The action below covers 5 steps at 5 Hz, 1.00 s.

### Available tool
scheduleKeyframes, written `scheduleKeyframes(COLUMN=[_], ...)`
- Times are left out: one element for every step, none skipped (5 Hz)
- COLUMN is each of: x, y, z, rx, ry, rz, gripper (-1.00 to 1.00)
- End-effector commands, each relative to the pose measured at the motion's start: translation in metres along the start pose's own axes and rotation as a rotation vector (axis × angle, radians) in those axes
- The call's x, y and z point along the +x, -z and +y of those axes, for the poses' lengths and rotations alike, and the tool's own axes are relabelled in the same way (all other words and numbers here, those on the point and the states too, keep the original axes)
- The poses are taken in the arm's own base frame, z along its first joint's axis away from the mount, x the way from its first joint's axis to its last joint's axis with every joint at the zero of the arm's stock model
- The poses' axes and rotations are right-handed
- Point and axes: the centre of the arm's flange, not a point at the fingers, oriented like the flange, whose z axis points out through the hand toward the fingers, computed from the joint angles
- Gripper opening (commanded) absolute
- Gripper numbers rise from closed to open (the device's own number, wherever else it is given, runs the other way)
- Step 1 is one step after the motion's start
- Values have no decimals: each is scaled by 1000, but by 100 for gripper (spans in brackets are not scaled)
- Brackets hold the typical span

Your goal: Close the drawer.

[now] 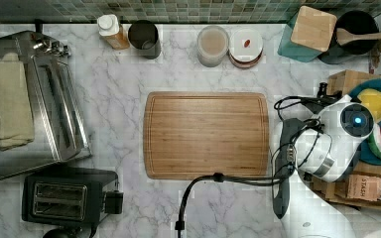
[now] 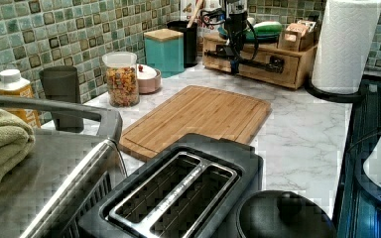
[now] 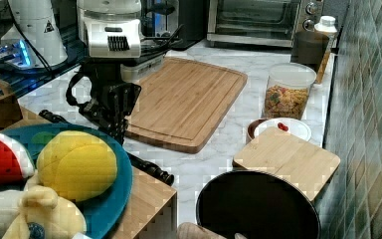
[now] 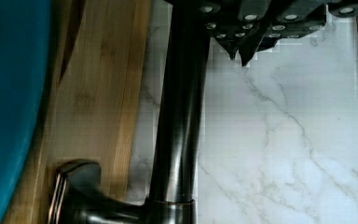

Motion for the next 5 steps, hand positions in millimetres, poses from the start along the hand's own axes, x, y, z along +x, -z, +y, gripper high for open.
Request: scheduleKeyframes(x=[-32, -32, -32, -32, -32], y=[73, 73, 73, 73, 73], z=[167, 167, 167, 167, 167], rx=[-199, -199, -199, -199, -199], ry=[-168, -167, -167, -168, -167], rz=[147, 147, 147, 147, 147], gripper=[-100, -100, -100, -100, -100])
